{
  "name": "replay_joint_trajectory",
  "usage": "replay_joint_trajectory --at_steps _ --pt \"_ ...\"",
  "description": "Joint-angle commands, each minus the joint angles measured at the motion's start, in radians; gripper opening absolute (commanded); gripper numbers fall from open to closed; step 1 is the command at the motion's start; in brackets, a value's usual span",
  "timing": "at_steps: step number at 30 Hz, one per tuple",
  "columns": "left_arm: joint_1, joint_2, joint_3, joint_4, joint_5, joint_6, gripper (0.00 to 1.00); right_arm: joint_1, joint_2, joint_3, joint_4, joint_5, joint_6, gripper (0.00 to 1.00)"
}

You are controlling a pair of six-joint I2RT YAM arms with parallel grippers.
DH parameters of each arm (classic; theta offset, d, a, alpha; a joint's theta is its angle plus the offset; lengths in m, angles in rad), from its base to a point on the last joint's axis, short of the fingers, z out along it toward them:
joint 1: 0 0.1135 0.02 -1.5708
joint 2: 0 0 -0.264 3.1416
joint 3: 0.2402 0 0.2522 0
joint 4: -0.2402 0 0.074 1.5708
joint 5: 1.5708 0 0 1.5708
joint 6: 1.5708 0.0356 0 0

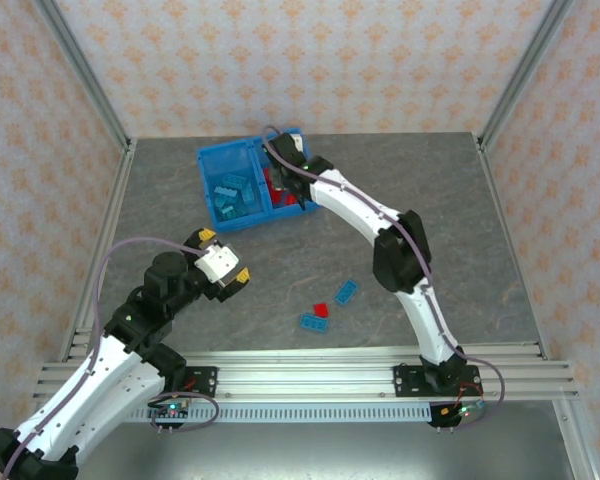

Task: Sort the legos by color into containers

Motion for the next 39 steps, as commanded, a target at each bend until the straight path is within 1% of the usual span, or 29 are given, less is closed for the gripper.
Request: replay_joint_trajectory --at_steps 1,6,13,20,23,25,27,29,31,32,35,36,38,39 --pt "0.006 -0.018 0.008 -0.003 -0.03 -0.021 0.99 -0.021 0.085 0.138 -0.107 -0.02 -0.018 0.17" --pt "0.005 -0.01 0.009 -0.001 -0.02 -0.014 1.0 -0.054 0.126 0.121 -0.088 -0.085 0.035 0.18" --pt "0.005 0.008 0.015 -0.002 -0.02 -0.02 1.0 -0.059 0.12 0.093 -0.092 -0.181 0.047 0.27" --pt "0.006 0.076 0.033 0.008 -0.046 -0.029 1.0 -0.059 0.044 0.059 -0.085 -0.176 0.059 0.41" --pt "0.006 0.085 0.024 0.032 -0.031 -0.025 1.0 -0.059 -0.011 0.049 -0.092 -0.172 0.051 0.42" --pt "0.006 0.083 0.002 0.081 -0.042 -0.068 1.0 -0.059 -0.075 0.005 -0.081 -0.168 0.05 0.42" --pt "0.006 0.096 -0.003 0.105 -0.05 -0.114 1.0 -0.059 -0.164 -0.086 -0.045 -0.167 0.054 0.43" --pt "0.006 0.121 0.01 0.103 -0.064 -0.149 1.0 -0.058 -0.274 -0.22 0.015 -0.164 0.064 0.43" --pt "0.006 0.152 0.017 0.1 -0.059 -0.153 0.99 -0.059 -0.413 -0.387 0.087 -0.161 0.078 0.45" --pt "0.005 0.166 0.022 0.097 -0.051 -0.154 0.96 -0.059 -0.474 -0.461 0.119 -0.16 0.083 0.46" --pt "0.003 0.239 0.086 0.034 0.005 -0.191 0.89 -0.059 -0.673 -0.687 0.192 -0.161 0.08 0.55" --pt "-0.004 0.277 0.136 -0.014 0.028 -0.23 0.88 -0.059 -0.739 -0.754 0.199 -0.156 0.071 0.58" --pt "-0.05 0.356 0.225 -0.092 0.048 -0.328 0.86 -0.061 -0.858 -0.863 0.173 -0.133 0.055 0.64" --pt "-0.104 0.402 0.265 -0.113 0.032 -0.39 0.85 -0.06 -0.92 -0.909 0.142 -0.113 0.052 0.67"
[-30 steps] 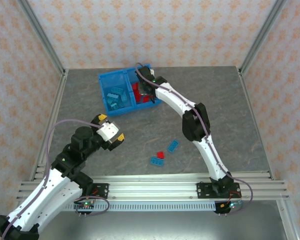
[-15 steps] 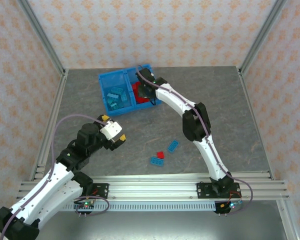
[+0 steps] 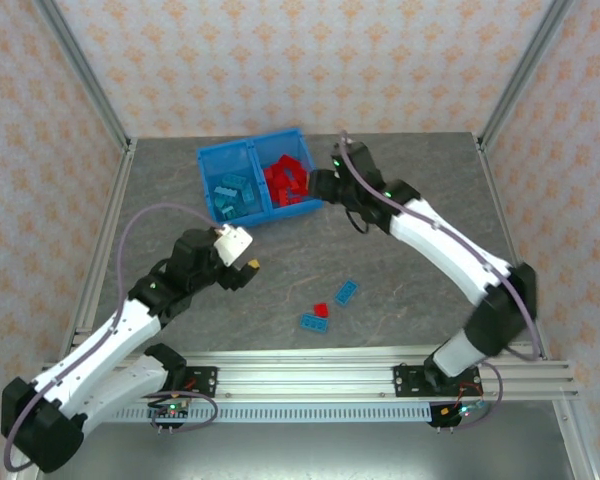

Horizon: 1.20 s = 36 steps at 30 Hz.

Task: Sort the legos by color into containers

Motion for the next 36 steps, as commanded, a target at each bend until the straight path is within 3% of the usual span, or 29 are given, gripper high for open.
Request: replay_joint_trajectory --at_steps 1,4,7,12,18,22,28,36 --pt "-0.131 0.11 0.144 -0.078 -0.018 -0.23 0.83 -0.001 -0.151 -0.145 -0.043 0.069 -0.014 0.69" --pt "-0.276 0.292 0.246 -0.079 -0.129 -0.476 0.76 -0.001 -0.306 -0.25 -0.138 0.109 0.023 0.75" --pt "-0.363 0.481 0.349 -0.082 -0.107 -0.666 0.74 -0.003 -0.467 -0.341 -0.228 0.151 0.107 0.86" --pt "-0.491 0.717 0.494 -0.065 -0.09 -0.764 0.73 -0.005 -0.731 -0.445 -0.412 0.25 0.259 0.99" --pt "-0.568 0.945 0.613 -0.068 -0.11 -0.777 0.73 -0.005 -0.983 -0.536 -0.558 0.223 0.4 0.99" --pt "-0.572 1.057 0.671 -0.094 -0.171 -0.775 0.69 -0.005 -1.018 -0.544 -0.573 0.123 0.363 0.99" --pt "-0.571 1.105 0.684 -0.107 -0.247 -0.777 0.6 -0.005 -0.928 -0.506 -0.654 -0.109 0.266 1.0" --pt "-0.57 1.133 0.685 -0.116 -0.27 -0.736 0.54 -0.005 -0.898 -0.52 -0.733 -0.26 0.252 0.99"
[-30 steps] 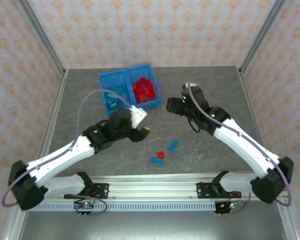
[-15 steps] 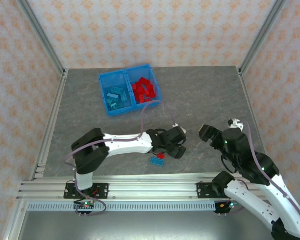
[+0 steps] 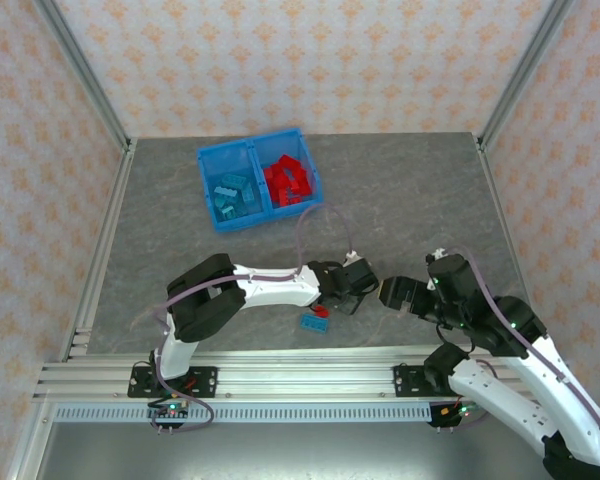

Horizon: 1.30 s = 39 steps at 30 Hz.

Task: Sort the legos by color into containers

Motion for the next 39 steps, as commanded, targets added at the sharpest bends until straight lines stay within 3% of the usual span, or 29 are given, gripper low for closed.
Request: replay_joint_trajectory --at_steps 1,3,5,13,23,28,32,39 --pt "0.003 0.022 0.027 -0.029 -0.037 0.017 0.5 -0.001 0.034 0.012 -0.098 -0.072 -0.019 0.99" --pt "0.003 0.028 0.017 -0.01 -0.016 0.027 0.38 -0.001 0.055 0.018 -0.136 -0.063 -0.016 0.98" --pt "0.003 0.032 0.007 0.015 0.025 0.048 0.33 -0.001 0.056 0.02 -0.163 -0.062 -0.02 0.98" --pt "0.031 0.023 -0.027 0.051 0.067 0.06 0.26 -0.001 0.083 0.064 -0.194 -0.038 0.002 0.98" --pt "0.135 -0.305 -0.161 0.081 0.031 0.061 0.23 -0.001 0.186 0.15 -0.042 0.06 0.076 0.98" --pt "0.229 -0.457 -0.166 0.014 -0.036 0.083 0.24 -0.003 0.304 0.222 0.043 0.047 0.059 0.98" --pt "0.357 -0.535 -0.152 -0.04 -0.114 0.081 0.24 -0.003 0.414 0.287 0.103 0.034 0.035 0.98" --pt "0.604 -0.447 -0.042 -0.039 -0.114 0.063 0.25 -0.016 0.598 0.411 0.131 0.023 -0.036 0.98"
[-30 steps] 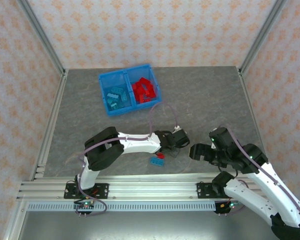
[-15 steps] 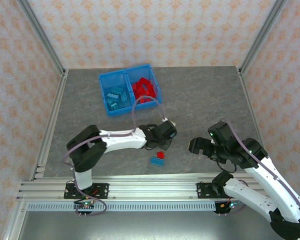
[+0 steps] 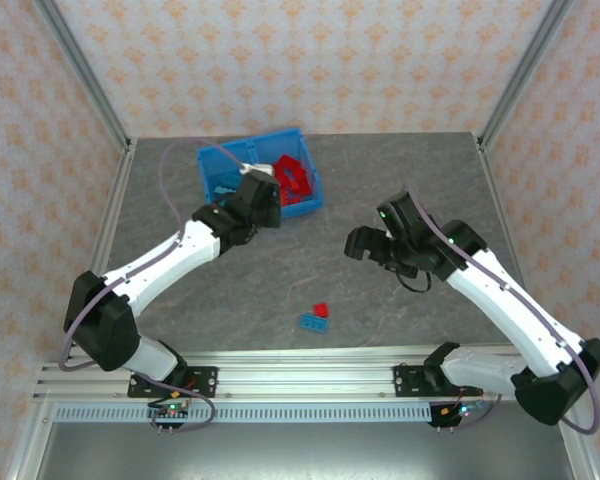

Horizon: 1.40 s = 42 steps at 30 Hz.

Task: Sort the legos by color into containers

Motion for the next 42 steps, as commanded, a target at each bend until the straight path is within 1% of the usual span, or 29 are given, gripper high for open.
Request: replay_joint_trajectory --at_steps 1,5,7,11,16,19,21,24,27,30,33,35,36,37,38,42 --pt "0.084 0.095 0.096 -0.027 -0.027 -0.012 0.25 -0.016 0.061 0.067 0.028 0.003 -0.049 0.98" --pt "0.188 0.243 0.21 0.029 0.029 -0.062 0.25 -0.023 0.109 0.101 0.035 -0.006 -0.049 0.98" --pt "0.221 0.335 0.306 0.021 0.055 -0.072 0.26 -0.023 0.117 0.11 0.034 0.003 -0.048 0.98" --pt "0.262 0.525 0.487 -0.007 0.07 -0.102 0.27 -0.025 0.129 0.131 0.019 0.02 -0.045 0.98" --pt "0.296 0.653 0.613 0.005 0.06 -0.117 0.3 -0.026 0.126 0.142 0.011 0.032 -0.032 0.98" --pt "0.312 0.687 0.651 0.01 0.059 -0.124 0.34 -0.026 0.13 0.144 0.011 0.033 -0.027 0.98" --pt "0.317 0.695 0.661 0.016 0.067 -0.124 0.38 -0.026 0.138 0.148 0.01 0.03 -0.026 0.98" --pt "0.318 0.696 0.672 0.013 0.086 -0.109 0.53 -0.026 0.154 0.161 0.012 0.022 -0.023 0.98" --pt "0.318 0.663 0.651 0.024 0.091 -0.091 0.59 -0.026 0.171 0.166 0.017 0.02 -0.019 0.97" --pt "0.318 0.596 0.62 0.027 0.108 -0.062 0.62 -0.026 0.181 0.163 0.021 0.011 -0.013 0.97" --pt "0.318 0.463 0.527 0.057 0.176 -0.035 0.62 -0.026 0.181 0.133 0.032 0.0 -0.024 0.95" --pt "0.312 0.32 0.404 0.109 0.265 0.011 0.64 -0.022 0.179 0.093 0.029 0.015 -0.019 0.92" --pt "0.299 0.258 0.351 0.127 0.271 0.05 0.65 -0.017 0.181 0.08 0.022 0.02 -0.008 0.92" --pt "0.272 0.193 0.298 0.143 0.231 0.096 0.65 -0.004 0.184 0.064 0.02 0.021 0.005 0.92" --pt "0.251 0.132 0.254 0.165 0.256 0.144 0.66 0.016 0.189 0.05 0.02 0.019 0.02 0.91" --pt "0.195 -0.054 0.104 0.165 0.449 0.304 0.72 0.125 0.231 0.0 0.068 -0.014 0.079 0.91"
